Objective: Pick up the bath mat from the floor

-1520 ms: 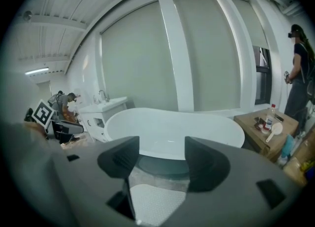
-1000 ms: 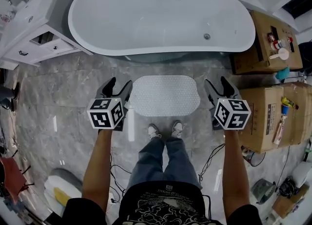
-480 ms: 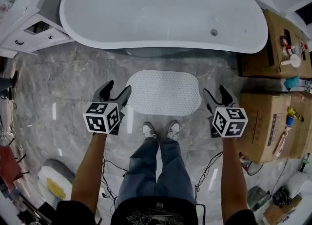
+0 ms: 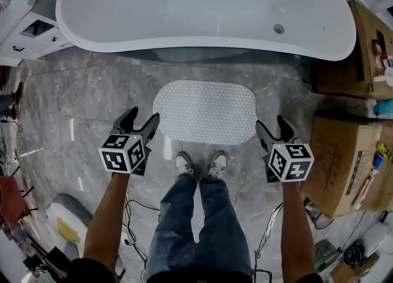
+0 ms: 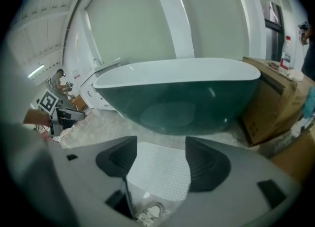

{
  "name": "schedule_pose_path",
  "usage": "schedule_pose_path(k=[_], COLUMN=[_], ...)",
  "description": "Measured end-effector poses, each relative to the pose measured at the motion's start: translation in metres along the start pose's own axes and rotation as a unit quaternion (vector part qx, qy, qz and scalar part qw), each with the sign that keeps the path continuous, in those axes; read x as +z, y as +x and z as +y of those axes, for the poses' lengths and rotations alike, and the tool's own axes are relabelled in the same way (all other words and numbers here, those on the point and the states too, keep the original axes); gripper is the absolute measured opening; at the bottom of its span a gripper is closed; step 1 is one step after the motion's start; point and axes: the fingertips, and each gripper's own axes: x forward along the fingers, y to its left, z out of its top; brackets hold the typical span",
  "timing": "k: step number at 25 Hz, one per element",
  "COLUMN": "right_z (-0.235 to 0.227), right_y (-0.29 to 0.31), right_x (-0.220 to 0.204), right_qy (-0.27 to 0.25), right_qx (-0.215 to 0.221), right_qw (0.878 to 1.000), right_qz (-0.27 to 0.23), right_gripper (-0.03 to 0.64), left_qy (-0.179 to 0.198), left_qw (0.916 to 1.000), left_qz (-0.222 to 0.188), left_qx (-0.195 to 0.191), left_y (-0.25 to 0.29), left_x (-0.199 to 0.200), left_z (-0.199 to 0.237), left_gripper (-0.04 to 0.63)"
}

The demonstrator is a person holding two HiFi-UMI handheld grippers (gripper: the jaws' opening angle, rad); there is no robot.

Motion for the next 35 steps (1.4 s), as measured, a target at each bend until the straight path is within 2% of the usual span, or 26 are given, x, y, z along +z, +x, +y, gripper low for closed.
schedule_pose_path(k=[8, 13, 21, 26, 30, 35], right_z=[-0.029, -0.025, -0.018, -0.031, -0.045, -0.068], right_y=[0.036, 0.058, 0.107, 0.138, 0.167, 0.206], right_x=[-0.057, -0.083, -0.123, -0.153, -0.178, -0.202], right_qy=[0.041, 0.031, -0.001, -0.024, -0.021, -0.028], right_qx=[-0.002, -0.012, -0.008, -0.014, -0.019, -0.021], right_qw=[0.999, 0.999, 1.000, 0.999, 0.999, 0.999], right_qz=[0.020, 0.028, 0.029, 0.032, 0.031, 0.033], right_gripper=[0.311, 0.318, 0.333, 0.354, 0.362, 0.373], left_qy=[-0.007, -0.012, -0.002, -0.005, 0.000, 0.005], left_qw=[0.9999, 0.9995, 0.9997, 0.9998, 0.9998, 0.9999], left_qz=[0.014, 0.028, 0.016, 0.009, 0.011, 0.010], left_qx=[0.000, -0.011, -0.018, -0.019, -0.015, -0.010], left_y=[0.039, 0.059, 0.100, 0.132, 0.162, 0.208], left_x=[-0.053, -0.089, -0.131, -0.172, -0.204, -0.226], left_z=[0.007, 0.027, 0.058, 0.081, 0.102, 0.122], left_gripper=[0.308, 0.322, 0.342, 0.360, 0.377, 0.391])
